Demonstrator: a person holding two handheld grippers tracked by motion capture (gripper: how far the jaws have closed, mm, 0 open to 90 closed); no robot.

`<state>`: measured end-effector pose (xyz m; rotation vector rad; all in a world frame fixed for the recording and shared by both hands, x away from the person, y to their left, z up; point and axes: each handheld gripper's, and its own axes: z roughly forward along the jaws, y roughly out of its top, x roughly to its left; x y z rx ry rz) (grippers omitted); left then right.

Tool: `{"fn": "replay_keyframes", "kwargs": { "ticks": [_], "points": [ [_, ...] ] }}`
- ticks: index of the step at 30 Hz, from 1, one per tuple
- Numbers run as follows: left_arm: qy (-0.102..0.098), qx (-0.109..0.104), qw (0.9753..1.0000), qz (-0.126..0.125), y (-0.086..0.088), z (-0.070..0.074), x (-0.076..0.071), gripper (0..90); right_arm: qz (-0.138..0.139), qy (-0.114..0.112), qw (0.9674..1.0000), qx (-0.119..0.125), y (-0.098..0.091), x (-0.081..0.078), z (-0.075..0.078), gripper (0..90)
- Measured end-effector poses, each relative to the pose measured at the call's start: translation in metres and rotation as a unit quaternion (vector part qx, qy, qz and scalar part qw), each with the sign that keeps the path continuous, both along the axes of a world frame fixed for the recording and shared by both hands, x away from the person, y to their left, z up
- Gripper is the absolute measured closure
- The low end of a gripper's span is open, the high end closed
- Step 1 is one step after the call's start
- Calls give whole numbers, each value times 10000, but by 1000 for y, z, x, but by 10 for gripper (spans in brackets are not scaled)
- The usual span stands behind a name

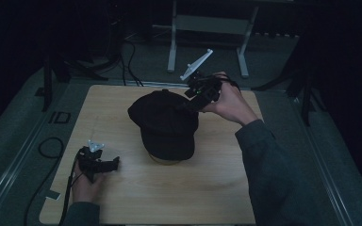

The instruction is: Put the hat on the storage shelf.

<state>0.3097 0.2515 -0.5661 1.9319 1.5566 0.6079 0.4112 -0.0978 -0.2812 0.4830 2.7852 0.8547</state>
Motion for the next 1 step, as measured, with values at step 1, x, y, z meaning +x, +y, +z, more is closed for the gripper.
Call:
{"fn": "replay_keyframes", "kwargs": {
  "ticks": [1],
  "points": [
    [1, 1, 10000, -1, 0, 0, 0, 19, -25, 7, 10000, 17, -3, 0, 0, 343]
  ]
}}
